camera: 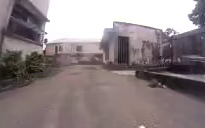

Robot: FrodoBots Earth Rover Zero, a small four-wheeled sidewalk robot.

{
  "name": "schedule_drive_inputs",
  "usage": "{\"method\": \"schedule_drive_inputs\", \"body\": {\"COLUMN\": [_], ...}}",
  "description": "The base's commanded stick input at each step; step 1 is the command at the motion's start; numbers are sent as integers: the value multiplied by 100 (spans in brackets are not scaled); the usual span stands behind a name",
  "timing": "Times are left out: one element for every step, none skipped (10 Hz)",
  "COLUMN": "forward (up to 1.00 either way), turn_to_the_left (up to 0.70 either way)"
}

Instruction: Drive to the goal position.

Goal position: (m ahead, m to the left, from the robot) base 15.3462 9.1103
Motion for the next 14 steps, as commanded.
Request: {"method": "schedule_drive_inputs", "body": {"forward": [30, 30, 30, 30, 30, 30, 30, 30, 30, 30, 30, 30, 30, 30], "turn_to_the_left": [0, 0, 0, 0, 0, 0, 0, 0, 0, 0, 0, 0, 0, 0]}}
